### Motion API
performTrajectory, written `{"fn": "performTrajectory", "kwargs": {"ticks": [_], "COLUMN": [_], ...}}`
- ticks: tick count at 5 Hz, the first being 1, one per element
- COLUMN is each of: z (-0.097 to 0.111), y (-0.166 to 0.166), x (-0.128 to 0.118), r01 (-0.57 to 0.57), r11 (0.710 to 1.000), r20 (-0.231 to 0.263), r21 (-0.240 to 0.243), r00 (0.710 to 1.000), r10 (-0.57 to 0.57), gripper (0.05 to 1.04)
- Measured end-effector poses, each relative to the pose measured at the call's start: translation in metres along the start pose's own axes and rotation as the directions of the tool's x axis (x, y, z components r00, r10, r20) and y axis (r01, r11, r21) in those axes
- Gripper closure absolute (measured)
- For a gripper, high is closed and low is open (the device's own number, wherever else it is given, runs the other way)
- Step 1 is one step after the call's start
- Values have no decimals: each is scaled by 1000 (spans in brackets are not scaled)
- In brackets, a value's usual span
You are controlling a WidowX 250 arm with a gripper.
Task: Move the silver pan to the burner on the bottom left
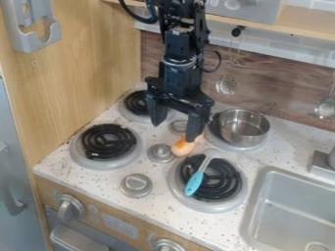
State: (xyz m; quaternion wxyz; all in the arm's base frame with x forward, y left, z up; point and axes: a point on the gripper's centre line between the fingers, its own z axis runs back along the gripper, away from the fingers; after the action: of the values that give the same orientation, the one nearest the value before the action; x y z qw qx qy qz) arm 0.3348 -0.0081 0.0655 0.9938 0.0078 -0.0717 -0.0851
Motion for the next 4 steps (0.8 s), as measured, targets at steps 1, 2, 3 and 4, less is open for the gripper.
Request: {"fn": "performTrajectory", "kwargs": {"ticks": [1, 2, 3, 4], "z": [-11, -33, -48, -65], "y": [-2, -6, -7, -20], "x": [-4, 9, 31, 67], "r01": [3, 67, 108, 220], "r11": [1000, 998, 994, 968], "r20": [-33, -40, 45, 179], "r21": [-5, -2, 29, 122], "r00": [999, 997, 993, 954], "r10": [-3, -67, -110, -240], "gripper": [83, 84, 84, 84]}}
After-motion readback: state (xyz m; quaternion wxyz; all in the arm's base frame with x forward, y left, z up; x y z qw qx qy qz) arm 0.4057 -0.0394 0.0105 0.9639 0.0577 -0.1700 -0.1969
